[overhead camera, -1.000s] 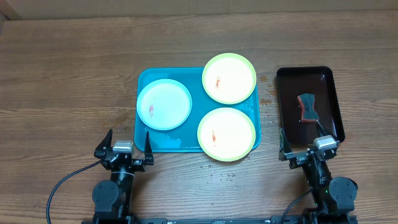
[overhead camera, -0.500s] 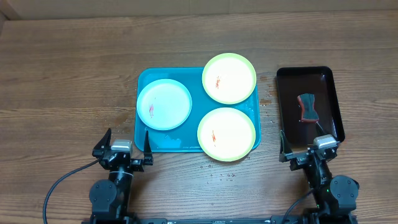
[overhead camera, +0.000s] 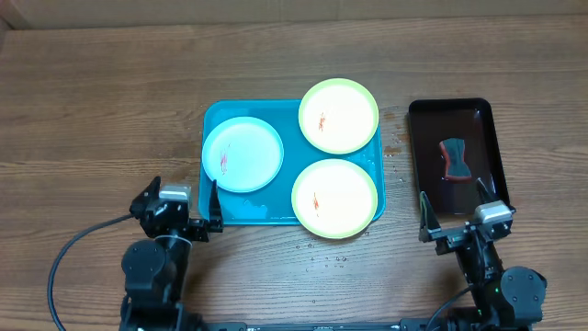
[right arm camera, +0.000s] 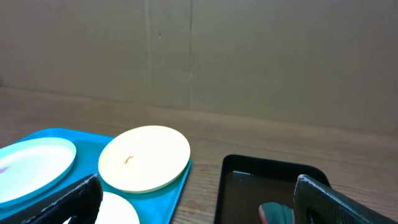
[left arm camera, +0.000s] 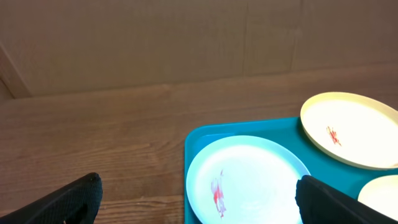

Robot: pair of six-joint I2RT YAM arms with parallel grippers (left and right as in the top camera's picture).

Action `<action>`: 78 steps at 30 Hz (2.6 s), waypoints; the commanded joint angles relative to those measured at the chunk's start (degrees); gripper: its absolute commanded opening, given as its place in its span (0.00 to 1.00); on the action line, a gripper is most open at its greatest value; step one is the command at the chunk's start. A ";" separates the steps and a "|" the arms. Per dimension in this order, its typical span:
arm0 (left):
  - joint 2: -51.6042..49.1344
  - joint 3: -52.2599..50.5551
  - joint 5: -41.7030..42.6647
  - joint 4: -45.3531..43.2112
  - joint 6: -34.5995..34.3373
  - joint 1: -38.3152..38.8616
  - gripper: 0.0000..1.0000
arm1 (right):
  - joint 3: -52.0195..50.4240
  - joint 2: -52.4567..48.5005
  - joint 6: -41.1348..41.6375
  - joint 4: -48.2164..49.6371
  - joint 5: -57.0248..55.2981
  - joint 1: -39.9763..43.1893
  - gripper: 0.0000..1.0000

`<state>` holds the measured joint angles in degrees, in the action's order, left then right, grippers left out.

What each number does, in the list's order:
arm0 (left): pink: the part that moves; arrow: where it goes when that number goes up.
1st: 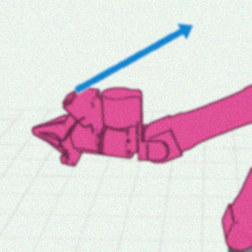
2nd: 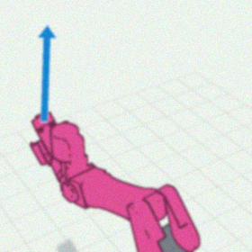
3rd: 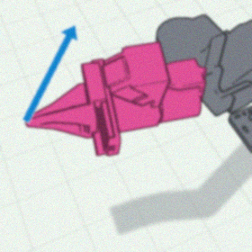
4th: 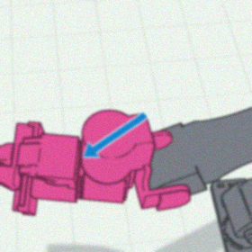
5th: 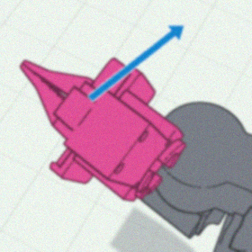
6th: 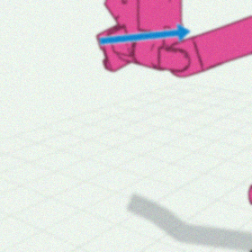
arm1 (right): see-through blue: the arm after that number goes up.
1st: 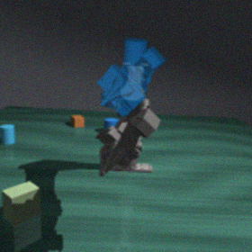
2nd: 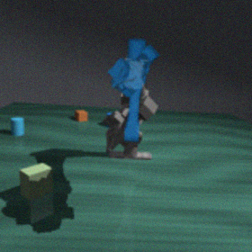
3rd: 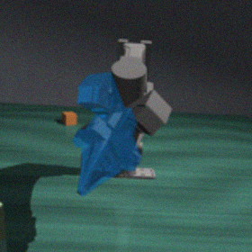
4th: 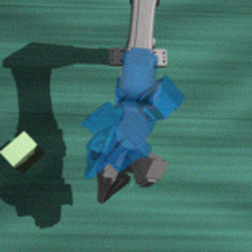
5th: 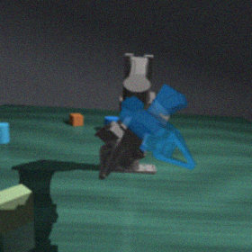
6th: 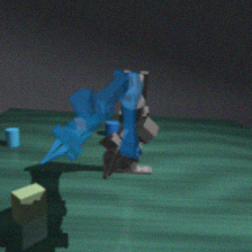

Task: Clean dirty plates on tray and stack at the side
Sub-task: 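Move the left gripper over the white plate's left rim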

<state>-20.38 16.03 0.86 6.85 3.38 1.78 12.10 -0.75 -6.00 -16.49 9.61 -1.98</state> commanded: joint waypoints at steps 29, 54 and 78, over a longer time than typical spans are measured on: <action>-34.18 40.41 11.91 28.28 -1.27 -0.26 1.00 | 48.48 -49.81 1.92 -28.61 -0.57 -0.20 1.00; -66.36 64.74 29.11 49.37 -6.45 1.49 0.81 | 63.82 -73.16 7.76 -43.69 0.94 -0.11 0.99; -84.65 64.74 0.59 49.05 -30.12 17.86 0.50 | 63.78 -75.89 8.24 -43.93 0.92 -0.11 0.87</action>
<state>-103.18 79.59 3.16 56.03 -25.28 19.42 74.19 -76.62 1.76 -60.60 10.24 -1.98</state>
